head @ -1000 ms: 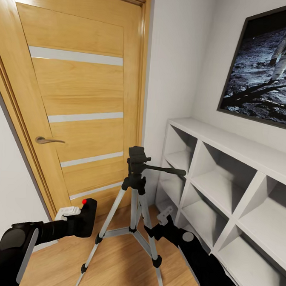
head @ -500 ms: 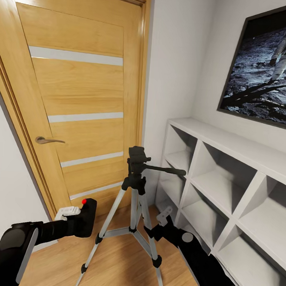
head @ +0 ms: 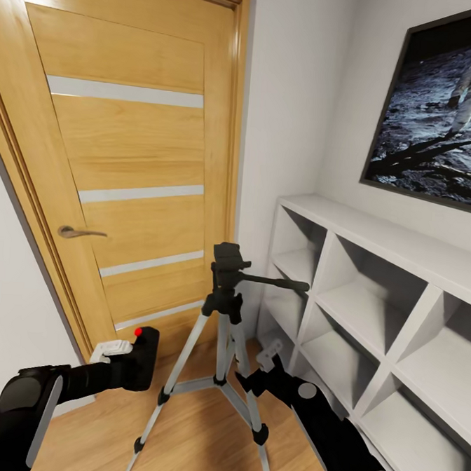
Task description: Attach the digital camera to the camera tripod in the bedroom.
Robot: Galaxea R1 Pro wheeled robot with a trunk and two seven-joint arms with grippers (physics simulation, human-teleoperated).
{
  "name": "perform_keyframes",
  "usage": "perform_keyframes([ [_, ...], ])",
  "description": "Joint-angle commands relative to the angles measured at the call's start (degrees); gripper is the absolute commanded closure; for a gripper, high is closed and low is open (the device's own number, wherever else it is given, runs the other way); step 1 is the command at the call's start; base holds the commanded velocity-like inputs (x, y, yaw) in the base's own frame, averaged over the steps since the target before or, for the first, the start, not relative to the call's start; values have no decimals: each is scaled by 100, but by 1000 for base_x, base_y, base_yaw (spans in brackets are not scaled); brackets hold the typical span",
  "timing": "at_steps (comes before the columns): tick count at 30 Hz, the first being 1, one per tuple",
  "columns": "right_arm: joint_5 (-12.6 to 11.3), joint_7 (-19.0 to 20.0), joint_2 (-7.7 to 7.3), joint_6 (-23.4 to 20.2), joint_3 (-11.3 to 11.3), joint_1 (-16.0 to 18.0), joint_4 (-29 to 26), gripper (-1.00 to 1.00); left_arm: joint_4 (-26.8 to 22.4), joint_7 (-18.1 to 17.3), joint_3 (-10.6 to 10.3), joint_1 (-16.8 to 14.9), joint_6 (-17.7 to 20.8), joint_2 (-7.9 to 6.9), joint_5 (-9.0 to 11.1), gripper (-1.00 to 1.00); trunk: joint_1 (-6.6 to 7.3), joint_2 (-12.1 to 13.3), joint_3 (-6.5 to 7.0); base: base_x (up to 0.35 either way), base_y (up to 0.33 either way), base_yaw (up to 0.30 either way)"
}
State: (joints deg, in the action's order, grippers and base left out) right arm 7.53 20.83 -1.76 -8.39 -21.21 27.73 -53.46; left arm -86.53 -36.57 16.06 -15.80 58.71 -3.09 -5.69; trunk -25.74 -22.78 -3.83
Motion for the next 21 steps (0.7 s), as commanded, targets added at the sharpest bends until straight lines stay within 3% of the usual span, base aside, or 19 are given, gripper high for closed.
perform_keyframes([
  [1,48,14,-3,-25,-6,5,-12,-100,-7,-61,6,-6,19,3,-46,100,-5,-14,-13,63,36,0],
  [21,34,22,7,-32,-6,-1,-14,-100,4,-61,3,-2,18,2,-46,100,-5,-14,-13,13,7,0],
])
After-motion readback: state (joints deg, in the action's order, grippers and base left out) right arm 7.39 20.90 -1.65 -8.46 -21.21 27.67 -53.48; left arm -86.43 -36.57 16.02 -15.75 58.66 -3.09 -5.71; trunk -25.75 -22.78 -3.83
